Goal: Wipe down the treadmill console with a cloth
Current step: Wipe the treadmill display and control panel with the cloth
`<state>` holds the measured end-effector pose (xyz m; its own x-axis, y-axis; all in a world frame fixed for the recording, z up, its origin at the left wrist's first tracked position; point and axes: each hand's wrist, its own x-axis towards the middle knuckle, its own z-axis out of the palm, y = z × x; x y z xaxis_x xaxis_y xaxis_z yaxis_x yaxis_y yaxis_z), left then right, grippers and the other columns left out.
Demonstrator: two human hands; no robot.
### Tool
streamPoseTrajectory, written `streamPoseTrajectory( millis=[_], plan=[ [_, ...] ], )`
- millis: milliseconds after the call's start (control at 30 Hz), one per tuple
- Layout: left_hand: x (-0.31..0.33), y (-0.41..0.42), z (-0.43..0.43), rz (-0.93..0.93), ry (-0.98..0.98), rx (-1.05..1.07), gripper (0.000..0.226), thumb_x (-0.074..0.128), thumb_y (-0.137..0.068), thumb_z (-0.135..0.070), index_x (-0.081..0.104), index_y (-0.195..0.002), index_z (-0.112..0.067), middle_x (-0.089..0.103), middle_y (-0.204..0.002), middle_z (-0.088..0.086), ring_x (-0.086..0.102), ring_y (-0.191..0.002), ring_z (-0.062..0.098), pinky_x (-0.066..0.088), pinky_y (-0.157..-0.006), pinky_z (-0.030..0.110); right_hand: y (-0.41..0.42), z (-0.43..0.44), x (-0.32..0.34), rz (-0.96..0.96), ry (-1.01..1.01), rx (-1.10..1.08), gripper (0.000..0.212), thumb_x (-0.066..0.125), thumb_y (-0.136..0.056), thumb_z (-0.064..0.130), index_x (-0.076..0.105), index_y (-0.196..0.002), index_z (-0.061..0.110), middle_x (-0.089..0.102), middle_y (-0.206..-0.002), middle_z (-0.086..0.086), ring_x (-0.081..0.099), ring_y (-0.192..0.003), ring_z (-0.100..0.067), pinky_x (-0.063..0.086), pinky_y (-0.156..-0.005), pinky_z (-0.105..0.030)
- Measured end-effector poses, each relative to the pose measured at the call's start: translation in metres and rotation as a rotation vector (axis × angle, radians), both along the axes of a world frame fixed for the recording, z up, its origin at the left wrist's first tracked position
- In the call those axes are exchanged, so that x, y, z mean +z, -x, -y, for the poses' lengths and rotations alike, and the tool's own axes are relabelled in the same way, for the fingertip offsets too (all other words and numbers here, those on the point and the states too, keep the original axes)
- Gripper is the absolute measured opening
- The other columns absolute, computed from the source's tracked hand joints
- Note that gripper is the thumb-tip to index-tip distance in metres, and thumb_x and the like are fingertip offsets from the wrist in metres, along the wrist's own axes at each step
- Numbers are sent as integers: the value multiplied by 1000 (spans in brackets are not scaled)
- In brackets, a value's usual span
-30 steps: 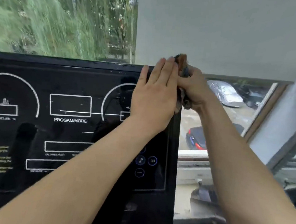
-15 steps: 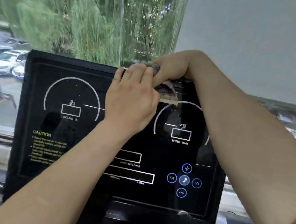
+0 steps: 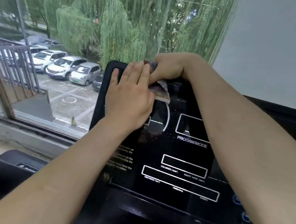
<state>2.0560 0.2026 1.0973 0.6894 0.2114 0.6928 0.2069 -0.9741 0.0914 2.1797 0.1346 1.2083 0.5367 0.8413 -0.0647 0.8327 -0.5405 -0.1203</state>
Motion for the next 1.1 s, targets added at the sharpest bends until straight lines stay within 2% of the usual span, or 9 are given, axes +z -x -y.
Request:
streamPoseTrajectory(
  millis=[167,267,333,467,633,733,833,1000,1100],
  plan=[
    [-1,18,-65,-22,157,9,61,30,-97,-29,14,-152,-7,15,-160,10,13,-147,25,11,-118,44,29,-73,3,90,74,41,36,70,-81,45,56,-64,16,55,-69,5,48,-62,-13,36,-56,-25],
    [-5,25,-88,25,368,-87,51,36,-97,-22,30,-146,-6,31,-152,12,27,-140,25,24,-110,35,46,-111,6,125,172,58,35,75,-76,45,60,-64,15,58,-67,3,50,-61,-15,39,-56,-28],
    [-12,33,-96,92,549,-162,31,38,-95,-20,53,-121,-10,52,-124,7,47,-116,25,36,-88,33,61,-132,1,256,328,53,34,74,-77,43,63,-67,12,61,-65,2,53,-61,-15,43,-58,-29],
    [-44,63,-106,-49,834,-158,23,43,-94,-25,65,-91,-19,61,-87,-3,49,-82,17,33,-60,30,96,-160,-50,530,578,45,32,67,-84,38,49,-81,12,45,-84,-2,52,-88,-29,45,-82,-38],
    [-104,117,-120,-421,857,-79,34,57,-80,-20,45,-50,-12,42,-44,-2,45,-52,21,27,-47,29,146,-151,-162,602,793,209,14,49,-86,34,51,-79,22,53,-83,0,59,-81,-26,50,-67,-35],
    [-122,134,-121,-533,790,-49,22,51,-77,-12,53,-55,-10,48,-52,2,51,-63,25,31,-49,28,165,-136,-190,592,725,279,29,44,-88,41,48,-67,22,58,-78,-1,49,-61,-19,43,-64,-30],
    [-115,135,-124,-312,850,-47,24,47,-78,-7,70,-73,-14,63,-67,2,58,-78,25,43,-61,31,157,-116,-172,732,504,414,47,33,-91,52,38,-57,21,56,-67,-3,45,-58,-20,31,-66,-34],
    [-73,106,-114,-62,1062,-295,37,46,-90,-18,54,-123,-32,60,-111,-12,53,-104,9,36,-84,25,106,-122,-83,960,234,104,50,33,-89,54,57,-62,18,63,-70,-2,48,-73,-22,32,-86,-40],
    [-79,106,-110,-85,934,-270,24,45,-92,-20,59,-111,-23,55,-115,-9,49,-107,10,30,-79,23,117,-128,-100,956,277,69,46,35,-88,46,60,-62,19,52,-58,4,46,-62,-17,30,-85,-39]
  ],
)
